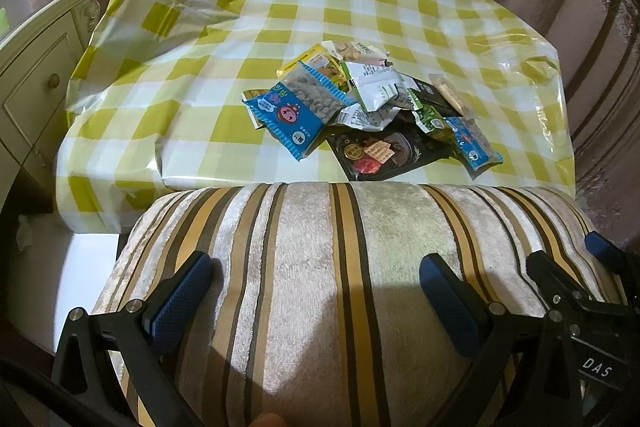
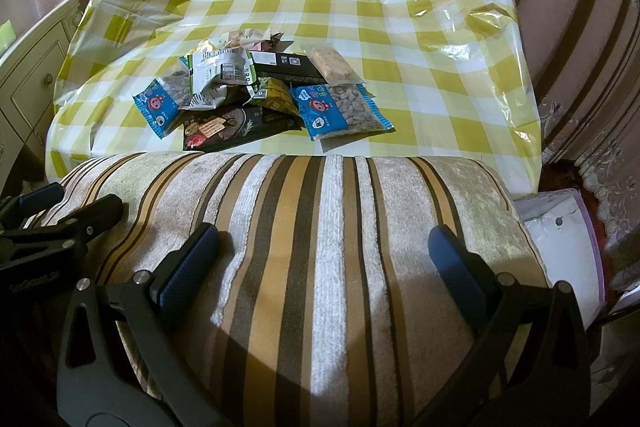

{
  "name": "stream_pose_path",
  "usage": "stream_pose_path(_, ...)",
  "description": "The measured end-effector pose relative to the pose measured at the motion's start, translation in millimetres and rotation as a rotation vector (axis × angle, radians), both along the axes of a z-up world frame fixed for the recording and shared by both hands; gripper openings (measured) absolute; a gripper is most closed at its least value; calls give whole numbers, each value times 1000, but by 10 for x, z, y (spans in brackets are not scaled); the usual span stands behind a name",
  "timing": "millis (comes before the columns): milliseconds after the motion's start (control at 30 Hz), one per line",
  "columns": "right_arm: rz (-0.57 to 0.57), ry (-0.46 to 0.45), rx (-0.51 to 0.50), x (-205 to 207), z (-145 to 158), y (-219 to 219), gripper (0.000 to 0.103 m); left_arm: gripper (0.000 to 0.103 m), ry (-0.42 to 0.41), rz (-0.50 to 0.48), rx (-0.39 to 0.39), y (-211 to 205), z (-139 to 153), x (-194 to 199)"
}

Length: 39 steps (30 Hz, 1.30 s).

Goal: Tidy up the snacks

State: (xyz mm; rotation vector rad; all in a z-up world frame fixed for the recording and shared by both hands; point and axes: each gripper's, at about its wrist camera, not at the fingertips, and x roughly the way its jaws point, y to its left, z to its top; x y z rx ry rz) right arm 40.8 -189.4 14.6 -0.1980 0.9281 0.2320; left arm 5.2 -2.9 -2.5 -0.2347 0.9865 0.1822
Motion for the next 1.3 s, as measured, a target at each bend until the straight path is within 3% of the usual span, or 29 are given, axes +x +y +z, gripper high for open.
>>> stream_pose_path(1300,-15,-21,-34,-33,-24,6,103,103,22,4,-14,-19,-24,19)
